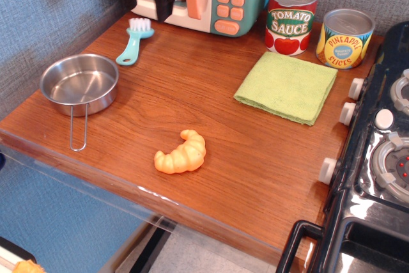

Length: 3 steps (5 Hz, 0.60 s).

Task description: Place the brush in front of the microwave oven.

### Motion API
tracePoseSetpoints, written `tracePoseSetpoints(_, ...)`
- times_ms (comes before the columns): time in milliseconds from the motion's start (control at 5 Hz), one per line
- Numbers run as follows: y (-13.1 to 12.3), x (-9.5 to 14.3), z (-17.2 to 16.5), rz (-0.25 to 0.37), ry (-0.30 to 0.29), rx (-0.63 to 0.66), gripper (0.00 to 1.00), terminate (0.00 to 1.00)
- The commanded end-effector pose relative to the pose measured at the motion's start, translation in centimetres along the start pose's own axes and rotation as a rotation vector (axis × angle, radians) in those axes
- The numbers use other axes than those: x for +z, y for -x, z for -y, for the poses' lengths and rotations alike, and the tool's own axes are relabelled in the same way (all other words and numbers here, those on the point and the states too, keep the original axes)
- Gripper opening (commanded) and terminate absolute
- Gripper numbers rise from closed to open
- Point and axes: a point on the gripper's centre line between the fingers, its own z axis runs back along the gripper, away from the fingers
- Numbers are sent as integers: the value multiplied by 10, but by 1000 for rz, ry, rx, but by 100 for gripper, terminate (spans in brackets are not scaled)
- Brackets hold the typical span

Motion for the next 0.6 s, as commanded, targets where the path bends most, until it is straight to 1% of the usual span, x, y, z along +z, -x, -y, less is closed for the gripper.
tracePoseSetpoints(0, 21, 46, 51, 46, 60, -57, 100, 0)
tracePoseSetpoints(200, 34, 40, 62, 19, 63, -88, 100, 0)
tracePoseSetpoints(400, 42, 36, 64, 37, 24, -78, 100, 0)
